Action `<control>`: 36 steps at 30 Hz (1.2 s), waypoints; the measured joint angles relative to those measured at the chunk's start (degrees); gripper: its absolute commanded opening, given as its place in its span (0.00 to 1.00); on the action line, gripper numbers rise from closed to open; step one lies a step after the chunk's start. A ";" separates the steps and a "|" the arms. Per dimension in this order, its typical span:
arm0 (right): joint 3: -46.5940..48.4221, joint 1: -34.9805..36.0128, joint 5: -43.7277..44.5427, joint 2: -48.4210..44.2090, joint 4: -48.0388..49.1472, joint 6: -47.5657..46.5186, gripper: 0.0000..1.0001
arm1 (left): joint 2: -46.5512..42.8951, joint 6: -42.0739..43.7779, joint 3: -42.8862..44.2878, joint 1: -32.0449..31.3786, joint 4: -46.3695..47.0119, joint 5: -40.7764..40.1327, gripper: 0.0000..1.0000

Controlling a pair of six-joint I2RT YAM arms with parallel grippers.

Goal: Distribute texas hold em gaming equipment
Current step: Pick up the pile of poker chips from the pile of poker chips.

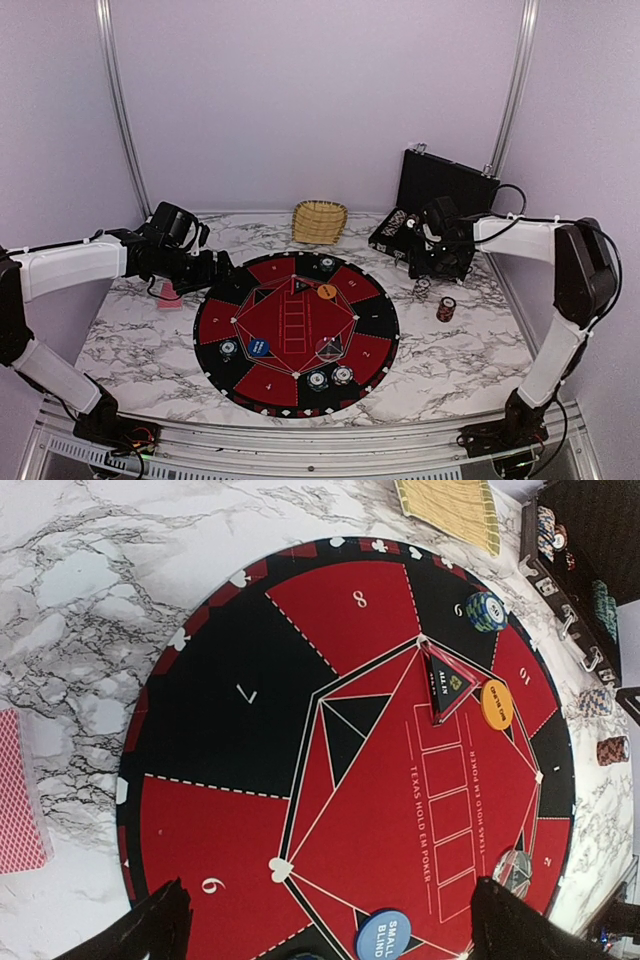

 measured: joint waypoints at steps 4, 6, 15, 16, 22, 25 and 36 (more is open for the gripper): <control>0.00 0.00 -0.17 2.03 0.68 -0.22 0.71 | 0.00 0.02 0.00 0.00 0.00 -0.13 0.99; 0.00 -0.04 -0.17 2.80 0.74 -0.22 0.70 | 0.00 0.02 0.00 0.00 0.00 -0.33 0.99; 0.00 -0.48 0.48 5.03 1.73 -0.20 0.65 | 0.00 0.00 0.00 0.00 0.00 -0.50 0.99; 0.00 -0.52 0.52 5.22 1.79 -0.22 0.65 | 0.00 0.00 0.00 0.00 0.00 -0.50 0.99; 0.00 -0.63 0.68 6.29 2.25 -0.20 0.60 | 0.00 0.00 0.00 0.00 -0.02 -0.50 0.99; 0.00 -0.66 0.70 6.62 2.43 -0.20 0.58 | 0.00 0.00 0.00 0.00 -0.02 -0.50 0.99; 0.00 -0.68 0.96 7.08 2.82 -0.20 0.51 | 0.00 0.00 0.00 0.00 -0.02 -0.50 0.99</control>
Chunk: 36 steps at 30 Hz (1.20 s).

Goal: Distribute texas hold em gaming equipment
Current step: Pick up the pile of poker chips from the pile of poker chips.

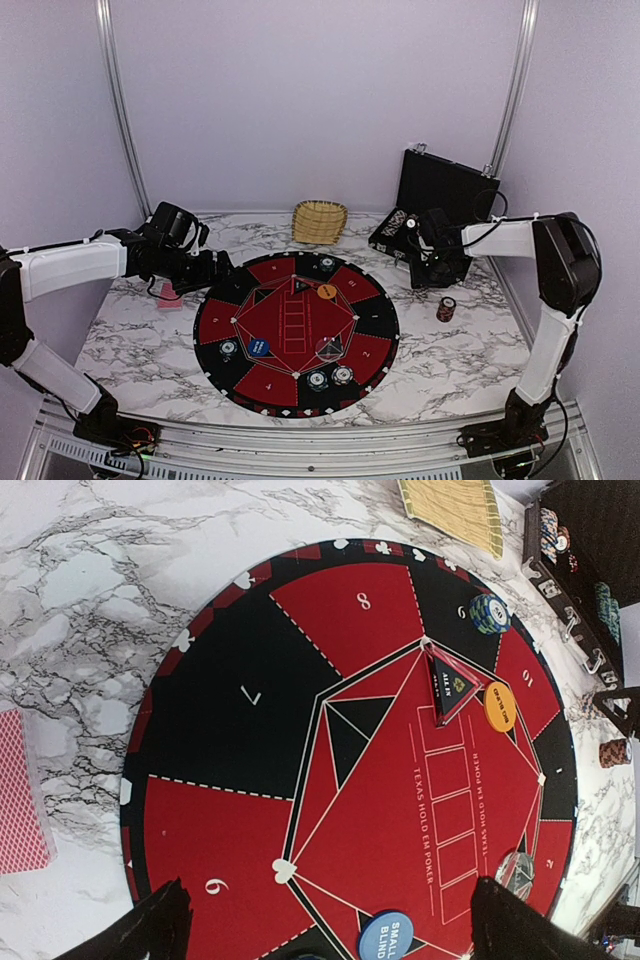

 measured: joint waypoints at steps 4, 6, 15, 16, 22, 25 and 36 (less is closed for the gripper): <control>0.00 -0.22 0.04 0.28 0.00 -0.02 0.48 | 0.00 0.00 0.00 0.00 0.00 0.00 0.99; 0.00 -0.28 0.07 0.35 0.00 -0.02 0.46 | 0.00 0.00 0.00 0.00 0.00 0.00 0.99; 0.52 -0.28 0.20 0.39 -0.09 -0.02 0.33 | 0.00 0.00 0.00 0.00 0.00 0.00 0.99; 0.59 -0.28 0.17 0.39 -0.09 -0.04 0.33 | 0.00 0.00 0.00 0.00 0.00 -0.02 0.99; 1.60 -0.28 0.17 0.37 -0.76 -0.02 0.31 | 0.00 0.00 0.00 0.26 0.00 -0.02 0.99; 2.21 -0.28 0.20 0.35 -1.07 -0.04 0.31 | 0.00 0.00 0.00 0.26 0.00 -0.02 0.99; 4.11 2.38 1.05 -1.22 -4.13 0.04 0.31 | -0.11 -0.04 -0.04 1.40 0.02 0.24 0.99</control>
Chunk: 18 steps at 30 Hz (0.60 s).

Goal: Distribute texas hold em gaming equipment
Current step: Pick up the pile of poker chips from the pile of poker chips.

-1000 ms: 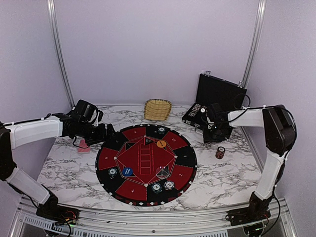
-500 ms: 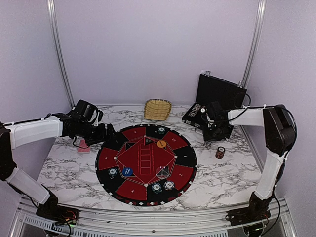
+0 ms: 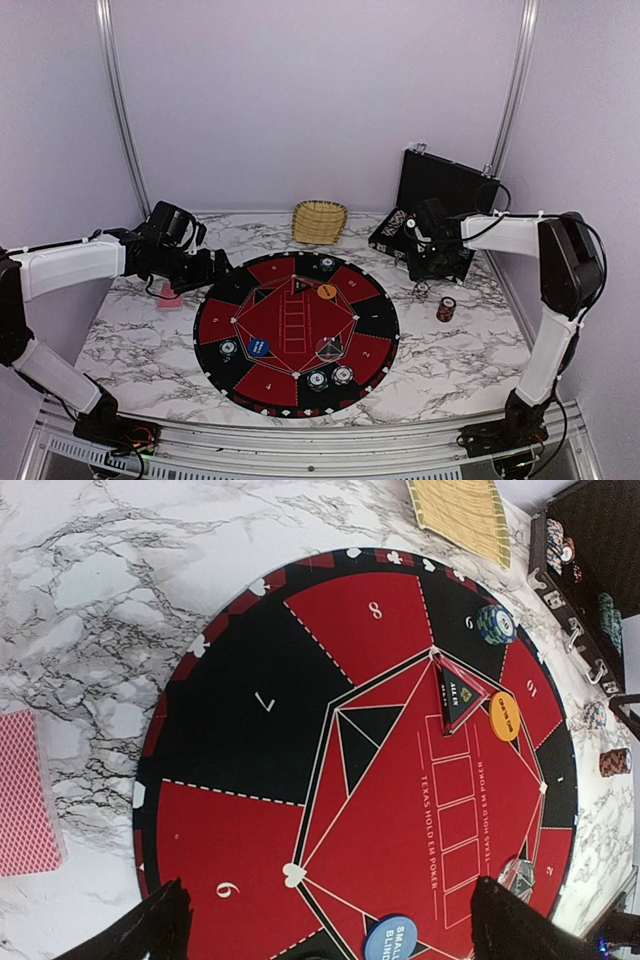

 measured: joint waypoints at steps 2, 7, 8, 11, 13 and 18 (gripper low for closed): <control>1.09 2.05 0.26 -0.24 -0.72 0.20 0.31 | -0.31 0.00 -0.26 0.79 0.02 0.26 0.99; 3.34 7.58 0.37 -0.26 -1.77 0.98 0.31 | -1.38 0.02 -1.44 2.95 0.09 1.18 0.99; 3.82 8.59 0.39 -0.26 -2.12 1.11 0.31 | -1.55 0.02 -1.68 3.30 0.07 1.40 0.99; 5.79 12.46 0.74 -0.24 -3.26 1.77 0.31 | -2.32 0.04 -2.56 4.28 0.09 1.86 0.99; 7.13 15.08 1.16 -0.17 -3.89 2.36 0.31 | -2.82 0.07 -3.13 4.83 0.15 1.99 0.99; 10.91 23.34 1.51 1.31 -4.98 3.89 0.31 | -3.32 0.20 -4.42 6.01 0.17 2.45 0.99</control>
